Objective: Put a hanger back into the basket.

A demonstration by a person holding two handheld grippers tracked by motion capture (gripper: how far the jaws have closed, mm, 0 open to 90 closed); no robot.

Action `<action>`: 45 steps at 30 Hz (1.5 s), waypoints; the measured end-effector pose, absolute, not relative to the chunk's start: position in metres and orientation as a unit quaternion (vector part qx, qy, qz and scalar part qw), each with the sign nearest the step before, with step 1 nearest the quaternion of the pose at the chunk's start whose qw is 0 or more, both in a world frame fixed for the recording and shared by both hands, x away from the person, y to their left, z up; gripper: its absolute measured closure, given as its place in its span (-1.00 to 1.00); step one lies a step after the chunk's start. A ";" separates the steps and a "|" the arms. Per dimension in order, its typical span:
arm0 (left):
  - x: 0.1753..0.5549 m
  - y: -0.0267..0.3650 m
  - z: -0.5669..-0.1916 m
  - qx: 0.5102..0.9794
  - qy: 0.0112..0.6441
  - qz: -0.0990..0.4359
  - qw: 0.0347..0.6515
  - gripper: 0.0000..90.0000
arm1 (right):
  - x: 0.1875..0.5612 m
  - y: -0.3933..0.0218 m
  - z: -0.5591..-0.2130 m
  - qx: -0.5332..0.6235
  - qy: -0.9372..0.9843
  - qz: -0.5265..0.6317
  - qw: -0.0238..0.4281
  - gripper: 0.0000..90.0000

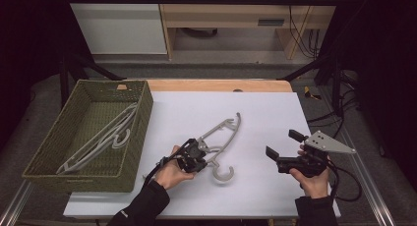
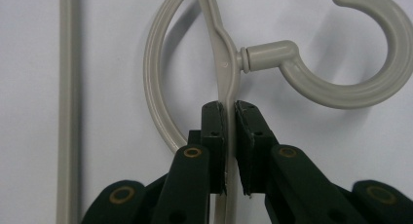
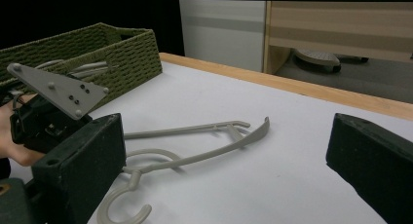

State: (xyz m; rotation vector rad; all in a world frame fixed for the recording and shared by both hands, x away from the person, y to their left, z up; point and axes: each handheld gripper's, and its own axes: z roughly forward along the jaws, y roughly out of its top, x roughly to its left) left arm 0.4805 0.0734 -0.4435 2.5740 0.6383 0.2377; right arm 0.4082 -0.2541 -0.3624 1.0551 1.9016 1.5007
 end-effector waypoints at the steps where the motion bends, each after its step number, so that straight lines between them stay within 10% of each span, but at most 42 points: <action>1: 0.481 0.072 -0.445 0.940 0.232 0.086 0.232 0.84 | 0.408 -0.254 -0.362 0.388 0.697 0.551 0.245 -0.97; 32: 0.493 0.056 -0.448 0.959 0.233 0.054 0.154 0.47 | 0.408 -0.254 -0.362 0.386 0.698 0.550 0.246 -0.98; 45: 0.498 0.044 -0.445 0.962 0.244 0.038 0.114 0.84 | 0.407 -0.253 -0.360 0.384 0.698 0.553 0.244 -0.98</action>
